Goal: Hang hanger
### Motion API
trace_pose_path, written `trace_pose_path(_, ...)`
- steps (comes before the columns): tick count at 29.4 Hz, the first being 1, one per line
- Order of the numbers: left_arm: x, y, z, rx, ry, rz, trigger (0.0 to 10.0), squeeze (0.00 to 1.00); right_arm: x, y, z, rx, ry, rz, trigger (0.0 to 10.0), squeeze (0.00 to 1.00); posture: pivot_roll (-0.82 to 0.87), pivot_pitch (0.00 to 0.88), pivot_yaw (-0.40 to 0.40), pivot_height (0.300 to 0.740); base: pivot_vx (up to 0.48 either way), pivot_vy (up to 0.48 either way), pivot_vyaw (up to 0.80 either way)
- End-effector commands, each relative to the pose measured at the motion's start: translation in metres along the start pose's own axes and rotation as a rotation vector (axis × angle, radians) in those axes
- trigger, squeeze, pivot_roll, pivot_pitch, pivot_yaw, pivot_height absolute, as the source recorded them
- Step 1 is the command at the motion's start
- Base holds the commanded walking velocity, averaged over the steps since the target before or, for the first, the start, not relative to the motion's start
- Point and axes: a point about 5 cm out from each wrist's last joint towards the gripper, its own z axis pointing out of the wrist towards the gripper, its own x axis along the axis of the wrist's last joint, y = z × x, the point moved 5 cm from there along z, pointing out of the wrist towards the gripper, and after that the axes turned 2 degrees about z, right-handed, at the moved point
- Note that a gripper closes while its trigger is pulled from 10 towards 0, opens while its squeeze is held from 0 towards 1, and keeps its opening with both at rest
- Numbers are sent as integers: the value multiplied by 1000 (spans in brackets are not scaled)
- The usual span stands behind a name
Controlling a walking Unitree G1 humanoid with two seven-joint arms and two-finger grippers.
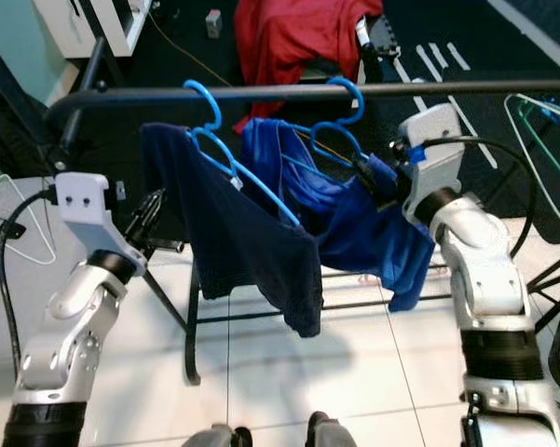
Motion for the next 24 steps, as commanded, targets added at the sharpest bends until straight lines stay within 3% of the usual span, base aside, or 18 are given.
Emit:
trace_pose_path(1, -4, -4, -3, 2, -25, 21, 10000, 0, 4, -3, 4, 54, 15, -20, 10000, 0, -59, 273, -4, 740, 0, 0, 0)
trace_pose_path(13, -2, -5, -3, 2, -25, 33, 10000, 0, 25, -6, 15, 215, 68, -39, 10000, 0, -51, 266, 1, 740, 0, 0, 0)
trace_pose_path(14, -2, -5, -2, 0, -25, 34, 10000, 0, 25, -7, 15, 228, 66, -46, 8196, 0, -51, 266, 1, 740, 0, 0, 0)
trace_pose_path(15, -2, -5, -2, 0, -25, 34, 10000, 0, 25, -7, 15, 228, 66, -46, 8196, 0, -51, 266, 1, 740, 0, 0, 0)
trace_pose_path(16, -1, -4, -2, -2, -25, 35, 10000, 0, 24, -6, 15, 237, 63, -44, 588, 0, -50, 262, 2, 740, 0, 0, 0)
trace_pose_path(17, -1, -4, -2, -4, -25, 35, 10000, 0, 22, -6, 15, 250, 56, -43, 0, 0, -50, 262, 2, 740, 0, 0, 0)
trace_pose_path(24, -2, -3, -3, -10, -28, 35, 10000, 0, 13, -6, 15, 288, 27, -54, 0, 0, -51, 250, 2, 740, 0, 0, 0)
